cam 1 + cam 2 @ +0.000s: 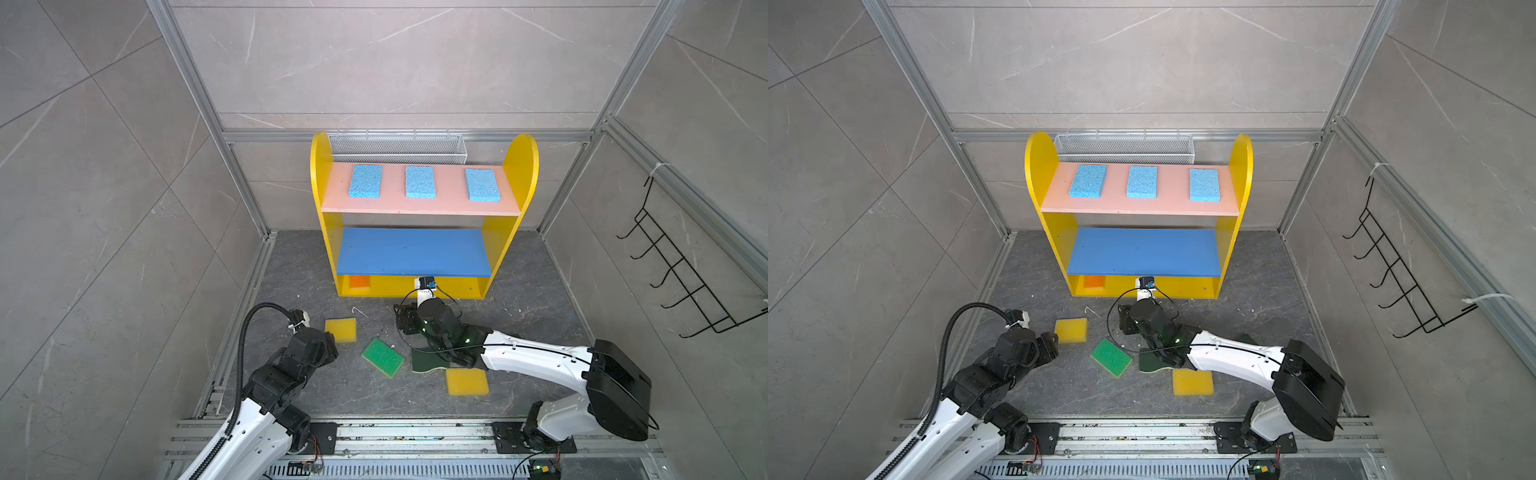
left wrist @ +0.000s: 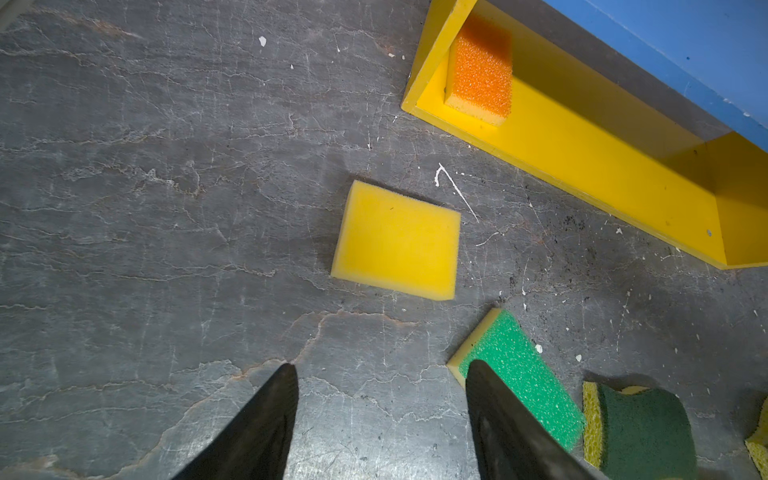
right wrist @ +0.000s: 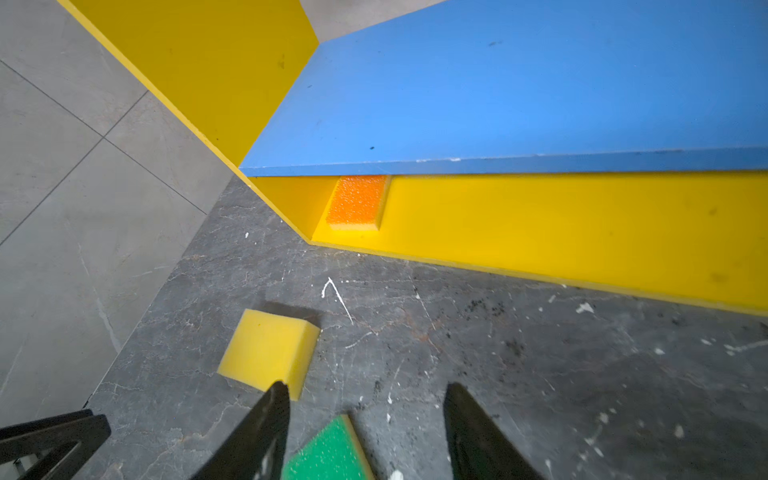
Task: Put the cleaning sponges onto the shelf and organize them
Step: 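Withdraw the right gripper from the lower shelf toward the floor sponges, then move the right gripper over the dark-green scrub sponge and lower it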
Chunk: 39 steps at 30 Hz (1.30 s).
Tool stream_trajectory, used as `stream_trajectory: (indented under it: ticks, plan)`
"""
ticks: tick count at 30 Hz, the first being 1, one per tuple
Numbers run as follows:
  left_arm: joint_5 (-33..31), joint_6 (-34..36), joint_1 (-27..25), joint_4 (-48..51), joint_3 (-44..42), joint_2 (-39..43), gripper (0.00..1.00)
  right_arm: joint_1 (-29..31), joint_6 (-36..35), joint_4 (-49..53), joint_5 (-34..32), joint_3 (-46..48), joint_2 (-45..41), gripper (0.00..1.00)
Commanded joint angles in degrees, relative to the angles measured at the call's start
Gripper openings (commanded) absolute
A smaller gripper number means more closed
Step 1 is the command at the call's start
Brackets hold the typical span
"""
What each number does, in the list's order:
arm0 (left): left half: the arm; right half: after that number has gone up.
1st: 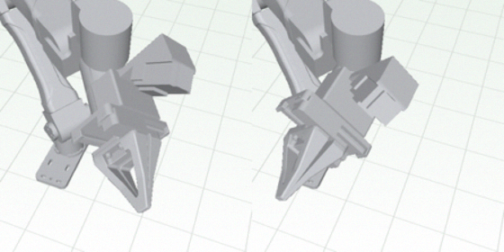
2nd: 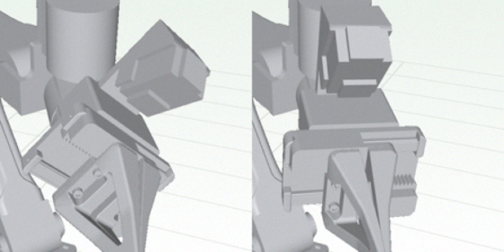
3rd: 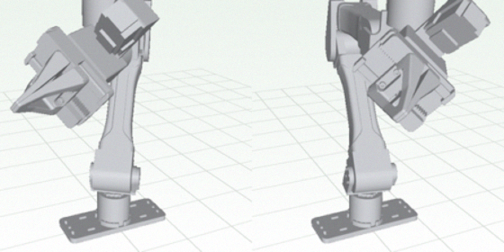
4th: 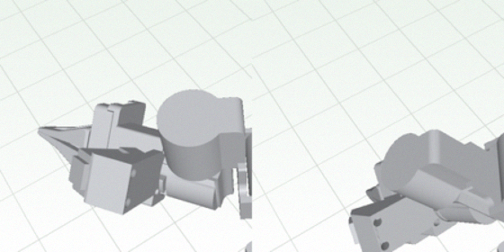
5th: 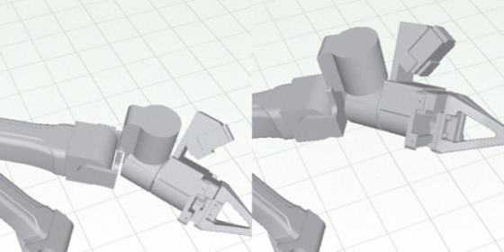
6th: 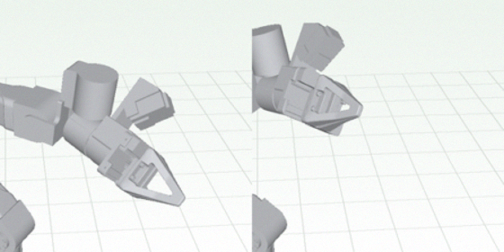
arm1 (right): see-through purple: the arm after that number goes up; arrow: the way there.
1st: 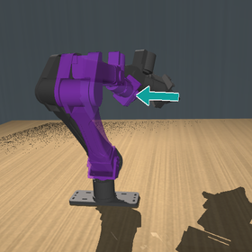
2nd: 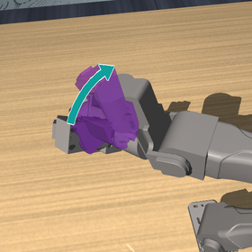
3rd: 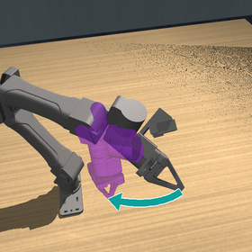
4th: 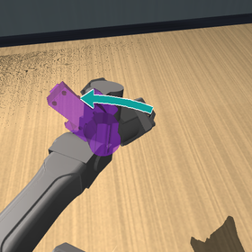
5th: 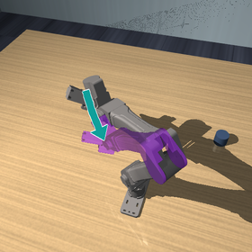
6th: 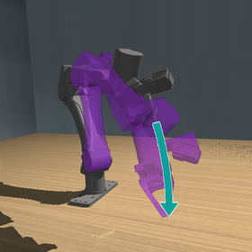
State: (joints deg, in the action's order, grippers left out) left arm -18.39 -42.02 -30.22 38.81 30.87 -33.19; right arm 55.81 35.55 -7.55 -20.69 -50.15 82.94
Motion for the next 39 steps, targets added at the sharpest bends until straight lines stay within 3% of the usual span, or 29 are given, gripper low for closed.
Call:
stream_trajectory:
  ticks: [1,9,39]
  plan:
    - [0.55,0.09,0.09,1.6,2.41,0.49,0.68,-0.16,-1.65,8.04,-2.9,1.19,-3.3,0.67]
    - [-0.09,0.96,0.12,1.98,3.56,-1.88,0.7,-0.93,-2.62,16.79,-4.21,2.35,-10.65,0.75]
    - [1.76,2.69,-0.02,0.83,3.68,-8.22,0.76,-1.14,11.87,46.02,-4.95,5.79,-22.5,0.88]
